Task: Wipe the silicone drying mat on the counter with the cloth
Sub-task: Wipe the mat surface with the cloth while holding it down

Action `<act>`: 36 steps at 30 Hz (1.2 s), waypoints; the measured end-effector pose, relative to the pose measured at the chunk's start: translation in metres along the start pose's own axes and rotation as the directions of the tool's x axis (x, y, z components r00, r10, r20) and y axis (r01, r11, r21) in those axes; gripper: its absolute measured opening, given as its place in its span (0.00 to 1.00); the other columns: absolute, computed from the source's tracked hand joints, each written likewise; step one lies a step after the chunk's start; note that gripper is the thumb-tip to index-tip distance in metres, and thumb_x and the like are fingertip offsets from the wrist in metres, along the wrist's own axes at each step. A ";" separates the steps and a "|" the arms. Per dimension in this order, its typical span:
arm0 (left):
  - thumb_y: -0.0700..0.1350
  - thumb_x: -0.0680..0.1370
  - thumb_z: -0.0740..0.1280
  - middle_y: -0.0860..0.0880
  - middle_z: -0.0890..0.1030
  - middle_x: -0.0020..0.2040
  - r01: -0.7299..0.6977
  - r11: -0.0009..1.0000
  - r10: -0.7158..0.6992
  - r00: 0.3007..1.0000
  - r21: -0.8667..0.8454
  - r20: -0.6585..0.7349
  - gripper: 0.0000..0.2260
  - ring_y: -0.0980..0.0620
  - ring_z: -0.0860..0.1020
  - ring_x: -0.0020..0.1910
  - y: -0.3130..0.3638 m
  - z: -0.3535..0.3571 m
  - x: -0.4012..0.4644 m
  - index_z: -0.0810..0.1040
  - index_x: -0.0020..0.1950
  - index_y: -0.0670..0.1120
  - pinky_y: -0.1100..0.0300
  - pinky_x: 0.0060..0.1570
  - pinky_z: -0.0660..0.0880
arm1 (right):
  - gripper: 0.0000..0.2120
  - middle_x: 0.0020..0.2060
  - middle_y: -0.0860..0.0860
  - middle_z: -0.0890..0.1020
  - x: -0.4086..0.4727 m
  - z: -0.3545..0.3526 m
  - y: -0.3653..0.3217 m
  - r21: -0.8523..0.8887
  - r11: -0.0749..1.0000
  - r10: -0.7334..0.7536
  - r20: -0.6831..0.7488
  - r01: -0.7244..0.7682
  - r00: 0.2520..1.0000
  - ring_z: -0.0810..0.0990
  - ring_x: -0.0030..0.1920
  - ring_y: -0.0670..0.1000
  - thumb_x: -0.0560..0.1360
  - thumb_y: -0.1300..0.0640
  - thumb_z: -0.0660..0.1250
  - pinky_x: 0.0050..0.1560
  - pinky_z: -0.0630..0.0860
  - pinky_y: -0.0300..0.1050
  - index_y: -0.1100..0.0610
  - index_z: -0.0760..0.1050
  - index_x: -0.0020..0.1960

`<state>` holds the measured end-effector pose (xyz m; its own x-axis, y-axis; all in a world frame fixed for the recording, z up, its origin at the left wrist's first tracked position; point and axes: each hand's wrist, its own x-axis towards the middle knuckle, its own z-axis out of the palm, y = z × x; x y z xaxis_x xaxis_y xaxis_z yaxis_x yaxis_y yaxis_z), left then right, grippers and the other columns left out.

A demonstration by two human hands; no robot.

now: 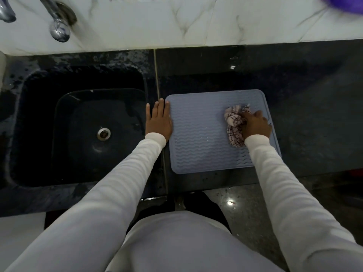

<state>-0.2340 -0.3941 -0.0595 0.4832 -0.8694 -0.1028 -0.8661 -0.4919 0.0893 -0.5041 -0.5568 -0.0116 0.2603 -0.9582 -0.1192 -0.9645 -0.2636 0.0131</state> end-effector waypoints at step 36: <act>0.55 0.84 0.52 0.43 0.52 0.81 0.054 0.998 -0.055 0.998 0.025 0.033 0.29 0.43 0.51 0.79 0.007 0.007 0.006 0.48 0.81 0.45 0.44 0.77 0.41 | 0.20 0.71 0.52 0.70 -0.062 0.046 -0.144 0.057 0.854 -0.509 -0.112 0.517 0.853 0.68 0.67 0.64 0.77 0.42 0.55 0.60 0.68 0.65 0.42 0.72 0.66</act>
<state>-0.2381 -0.4022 -0.0667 0.5254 -0.8393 -0.1400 -0.8417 -0.5367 0.0587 -0.3830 -0.4542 -0.0517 0.7181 -0.6959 0.0032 -0.6917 -0.7143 -0.1067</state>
